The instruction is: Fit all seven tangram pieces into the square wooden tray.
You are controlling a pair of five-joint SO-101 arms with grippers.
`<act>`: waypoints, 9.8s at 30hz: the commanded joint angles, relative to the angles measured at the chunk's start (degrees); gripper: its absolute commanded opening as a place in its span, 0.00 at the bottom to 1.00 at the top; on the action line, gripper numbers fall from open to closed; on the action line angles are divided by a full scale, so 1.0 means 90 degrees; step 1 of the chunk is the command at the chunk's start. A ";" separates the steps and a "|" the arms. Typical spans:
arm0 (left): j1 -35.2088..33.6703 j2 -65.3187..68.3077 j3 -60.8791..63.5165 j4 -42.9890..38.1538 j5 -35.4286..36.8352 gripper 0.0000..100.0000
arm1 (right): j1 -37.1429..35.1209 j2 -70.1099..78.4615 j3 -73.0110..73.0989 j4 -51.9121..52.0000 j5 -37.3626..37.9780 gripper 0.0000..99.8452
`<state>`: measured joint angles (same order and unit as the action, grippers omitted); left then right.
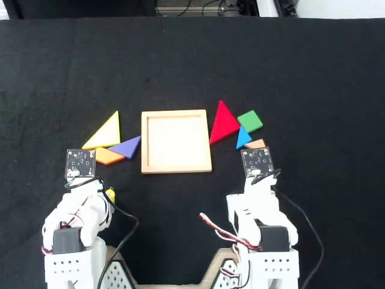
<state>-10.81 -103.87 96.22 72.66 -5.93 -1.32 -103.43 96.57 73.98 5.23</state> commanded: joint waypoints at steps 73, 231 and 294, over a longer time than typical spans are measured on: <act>-0.0063 -0.0049 0.0122 -0.1065 -0.0059 0.17 | 0.0215 -0.0396 -0.1099 -0.1446 0.1026 0.02; -0.0063 -0.0049 0.0122 -0.0850 -0.0068 0.17 | 0.1534 1.5048 -1.2010 0.0547 0.3487 0.01; -0.0073 -0.0049 0.0122 -0.0860 -0.0068 0.17 | -0.1114 1.4667 -1.1433 0.0361 -0.0498 0.31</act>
<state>-10.90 -103.87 96.31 64.66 -5.93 -12.04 26.77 -1.54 77.93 0.84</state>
